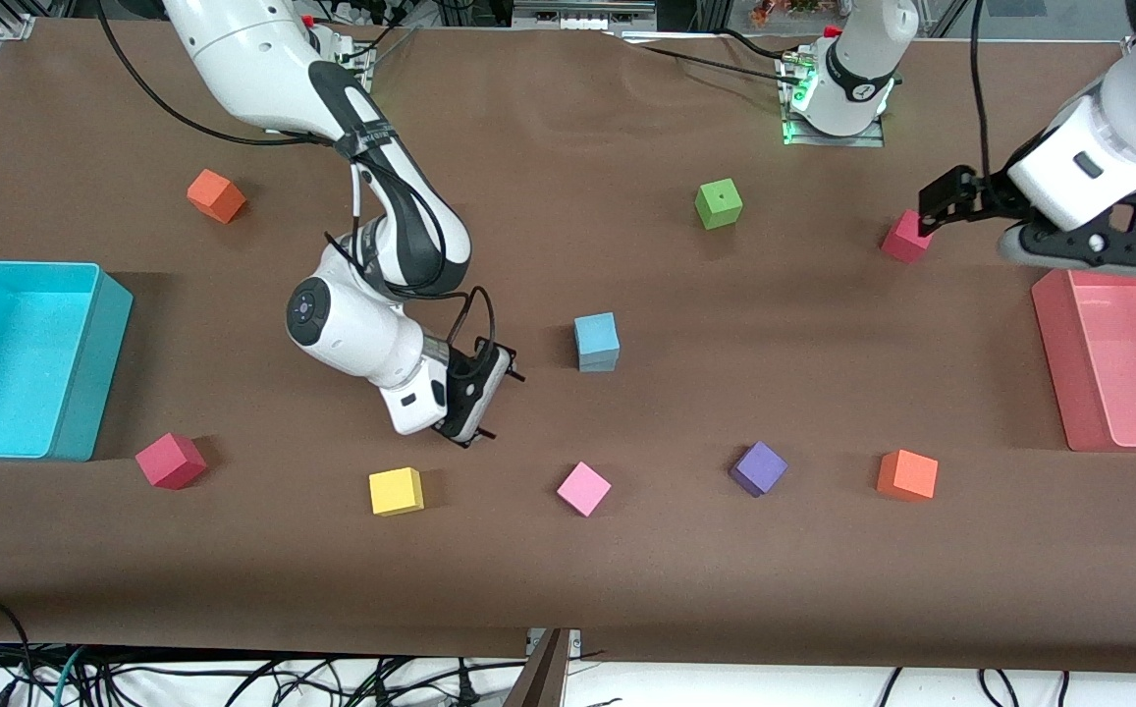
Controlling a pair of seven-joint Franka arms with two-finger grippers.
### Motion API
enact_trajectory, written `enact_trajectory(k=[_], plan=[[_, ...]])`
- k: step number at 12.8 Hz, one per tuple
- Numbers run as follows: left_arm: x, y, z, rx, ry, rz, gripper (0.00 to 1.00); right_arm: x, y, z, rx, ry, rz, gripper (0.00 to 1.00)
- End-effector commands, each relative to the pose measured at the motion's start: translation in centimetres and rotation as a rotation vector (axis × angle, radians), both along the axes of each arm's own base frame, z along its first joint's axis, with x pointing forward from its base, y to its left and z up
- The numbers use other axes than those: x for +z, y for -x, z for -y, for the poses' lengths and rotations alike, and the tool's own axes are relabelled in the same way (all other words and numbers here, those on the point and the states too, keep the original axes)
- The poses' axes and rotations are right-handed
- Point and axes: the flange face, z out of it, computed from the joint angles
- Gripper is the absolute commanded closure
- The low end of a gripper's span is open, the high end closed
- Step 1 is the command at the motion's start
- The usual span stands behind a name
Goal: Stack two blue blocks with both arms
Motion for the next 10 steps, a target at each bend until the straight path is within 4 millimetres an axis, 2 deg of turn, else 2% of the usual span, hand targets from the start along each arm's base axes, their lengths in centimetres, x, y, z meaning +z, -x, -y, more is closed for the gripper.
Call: enact_trajectory(k=[1,3,5,7,9,10], plan=[[-1.7,1.1,-1.1,-0.025,-0.012,0.026,0.00,4.1,-1.6,2.2,-0.179,0.018,-0.083,0.00],[-1.5,0.9,-1.5,-0.024,-0.037,0.038,0.00,6.3,-3.2,7.4,-0.288,0.009,-0.117,0.00],[-0.9,1.1,-1.5,-0.028,-0.054,0.051,0.00,6.7,-4.6,13.6,-0.340,0.032,-0.164,0.00],[-0.7,1.2,-1.5,-0.028,-0.053,0.056,0.00,8.5,-5.2,20.8,-0.434,0.024,-0.169,0.00],[-0.5,1.1,-1.7,-0.024,-0.047,0.049,0.00,10.0,-6.4,29.0,-0.570,0.021,-0.134,0.00],[-0.1,0.8,-1.7,-0.024,-0.046,0.043,0.00,10.9,-6.6,31.5,-0.604,0.023,-0.096,0.00]])
